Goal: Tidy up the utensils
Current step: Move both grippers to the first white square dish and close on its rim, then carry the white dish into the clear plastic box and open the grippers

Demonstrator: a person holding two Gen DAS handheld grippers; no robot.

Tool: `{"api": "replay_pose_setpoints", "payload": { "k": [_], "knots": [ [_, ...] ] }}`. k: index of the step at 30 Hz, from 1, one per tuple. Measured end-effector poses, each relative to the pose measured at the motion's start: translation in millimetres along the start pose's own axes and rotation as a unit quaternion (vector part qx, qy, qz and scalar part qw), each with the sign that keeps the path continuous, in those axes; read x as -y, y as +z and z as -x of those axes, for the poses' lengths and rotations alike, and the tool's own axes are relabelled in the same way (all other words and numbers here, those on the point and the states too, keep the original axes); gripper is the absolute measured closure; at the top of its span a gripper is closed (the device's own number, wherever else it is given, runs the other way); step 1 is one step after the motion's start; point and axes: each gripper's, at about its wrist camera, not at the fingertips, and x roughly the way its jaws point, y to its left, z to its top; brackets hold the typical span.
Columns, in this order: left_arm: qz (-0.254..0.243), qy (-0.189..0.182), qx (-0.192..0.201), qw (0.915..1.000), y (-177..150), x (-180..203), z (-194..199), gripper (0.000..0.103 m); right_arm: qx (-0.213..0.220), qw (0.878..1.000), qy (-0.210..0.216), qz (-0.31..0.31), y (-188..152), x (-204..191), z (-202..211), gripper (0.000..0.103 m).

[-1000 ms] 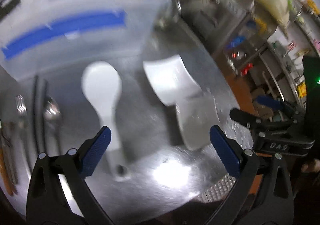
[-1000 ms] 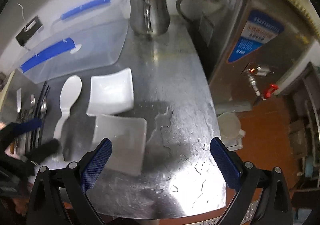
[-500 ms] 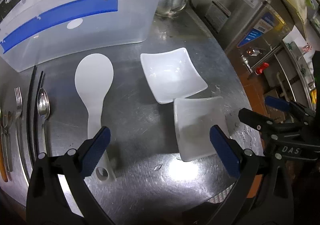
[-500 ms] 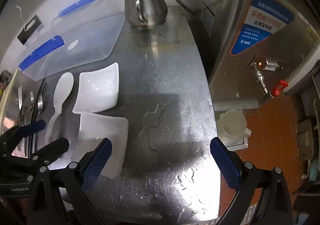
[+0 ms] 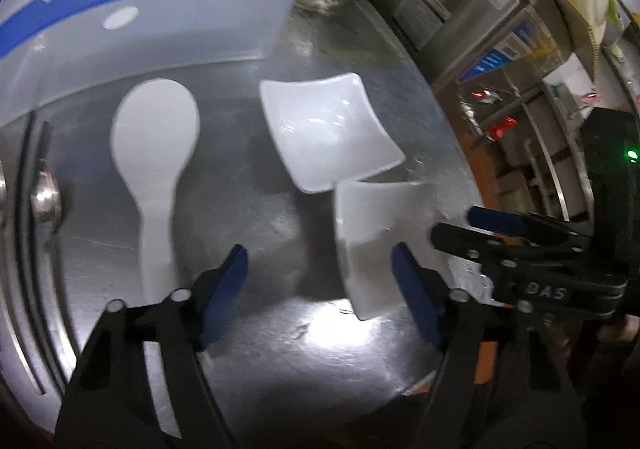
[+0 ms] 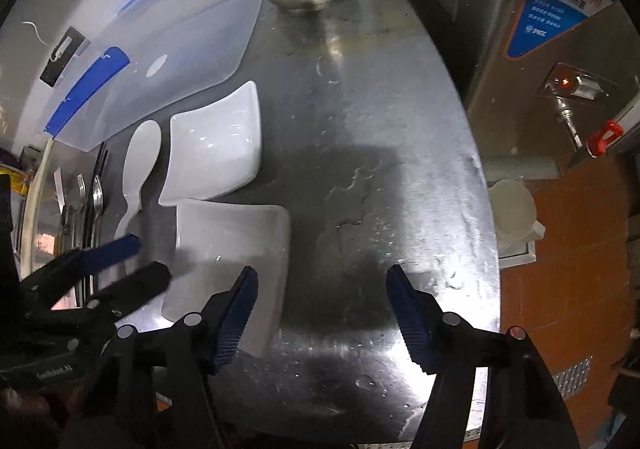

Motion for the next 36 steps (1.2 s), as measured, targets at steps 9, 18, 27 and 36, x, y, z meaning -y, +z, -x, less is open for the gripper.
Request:
{"api": "replay_pose_setpoints", "payload": {
  "k": [9, 18, 27, 36],
  "knots": [
    [0.006, -0.033, -0.043, 0.9985, -1.4, 5.8, -22.5, 0.069, -0.031, 0.999, 0.032, -0.018, -1.8, -5.7, -15.2, 0.071],
    [0.025, -0.031, -0.06, 0.9974, 0.1, 7.5, -39.0, 0.094, -0.039, 0.998, 0.051, -0.028, -3.4, -12.3, -22.1, 0.093],
    [0.001, -0.035, -0.025, 0.9991, 8.9, 16.3, -1.7, 0.096, -0.003, 0.998, 0.054, -0.018, 2.0, -22.4, 15.8, 0.093],
    [-0.045, 0.027, 0.145, 0.9881, 111.6, -13.0, 125.1, 0.095, 0.156, 0.978, 0.059, 0.128, 126.9, -131.8, 105.9, 0.093]
  ]
}}
